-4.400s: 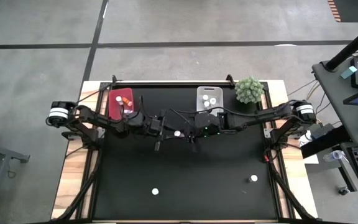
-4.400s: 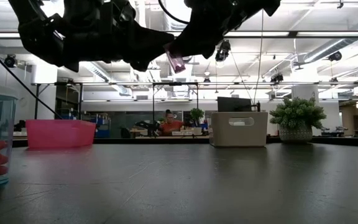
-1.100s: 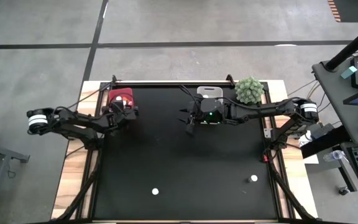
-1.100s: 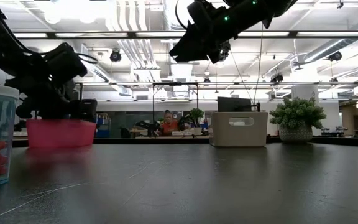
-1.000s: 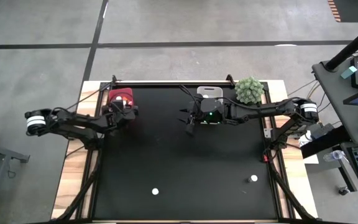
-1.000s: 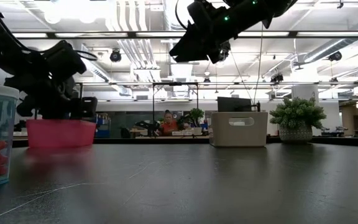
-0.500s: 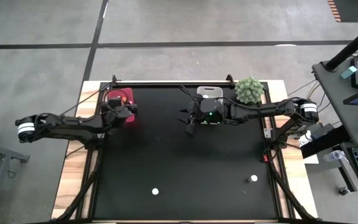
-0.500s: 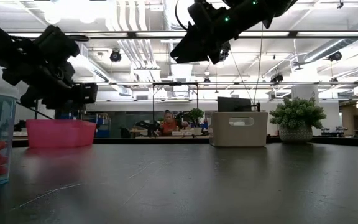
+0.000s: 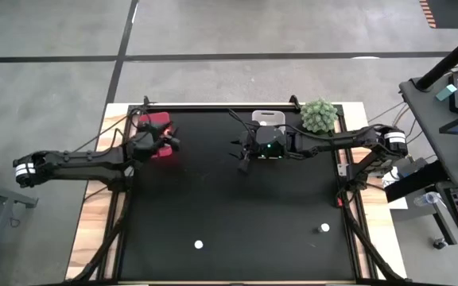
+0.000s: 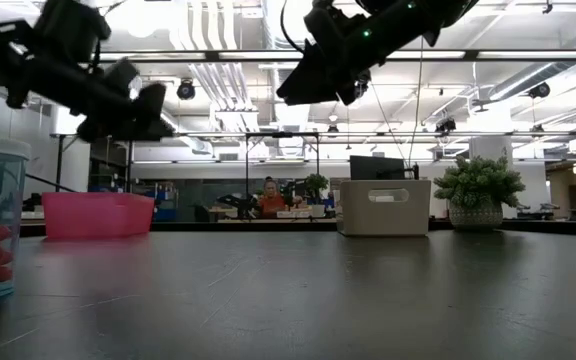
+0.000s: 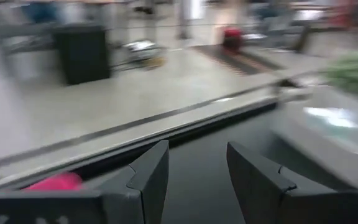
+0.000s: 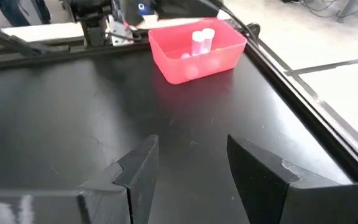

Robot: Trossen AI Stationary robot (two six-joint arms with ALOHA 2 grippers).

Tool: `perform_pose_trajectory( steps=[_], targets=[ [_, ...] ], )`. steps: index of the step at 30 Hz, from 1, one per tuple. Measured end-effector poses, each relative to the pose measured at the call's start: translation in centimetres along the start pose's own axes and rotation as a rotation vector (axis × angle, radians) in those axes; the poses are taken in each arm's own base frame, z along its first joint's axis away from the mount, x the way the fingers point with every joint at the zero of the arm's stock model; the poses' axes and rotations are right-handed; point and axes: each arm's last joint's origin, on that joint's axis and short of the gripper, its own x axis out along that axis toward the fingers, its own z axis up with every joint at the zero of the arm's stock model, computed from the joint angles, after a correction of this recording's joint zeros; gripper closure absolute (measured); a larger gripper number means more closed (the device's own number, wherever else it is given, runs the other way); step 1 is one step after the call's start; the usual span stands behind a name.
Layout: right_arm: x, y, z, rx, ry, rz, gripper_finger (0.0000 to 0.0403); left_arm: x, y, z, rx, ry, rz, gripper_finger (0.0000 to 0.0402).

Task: Pick and place medicine bottles into bin by pill shape (circle, oval)
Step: Put the blue capsule bottle into the white bin

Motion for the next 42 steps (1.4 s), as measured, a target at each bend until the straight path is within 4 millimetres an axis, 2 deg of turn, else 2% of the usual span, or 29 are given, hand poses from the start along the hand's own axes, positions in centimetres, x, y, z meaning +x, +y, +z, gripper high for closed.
perform_pose_trajectory(
  steps=[8,16,24,29,36,42],
  targets=[
    [-0.1,0.9,-0.3,-0.048,0.014,0.056,0.022,-1.4,-3.0,2.0,-0.014,-0.054,-0.363,0.0255],
    [-0.4,3.4,-0.8,-0.126,0.022,0.121,0.022,-2.6,-5.9,4.0,0.004,-0.112,-0.54,0.0255],
    [-1.3,7.1,-2.1,-0.194,0.039,0.222,0.022,-5.0,-10.3,3.2,-0.015,-0.025,-0.764,0.0255],
    [-2.3,10.1,-3.2,-0.227,0.057,0.306,0.022,-6.9,-13.4,2.8,-0.069,-0.053,-0.909,0.0255],
    [-4.7,13.8,-4.4,-0.224,0.124,0.413,0.022,-9.1,-17.3,3.0,-0.069,-0.032,-1.023,0.0255],
    [-7.0,16.5,-5.9,-0.213,0.225,0.482,0.022,-10.9,-20.1,2.3,-0.092,0.034,-1.097,0.0255]
  ],
)
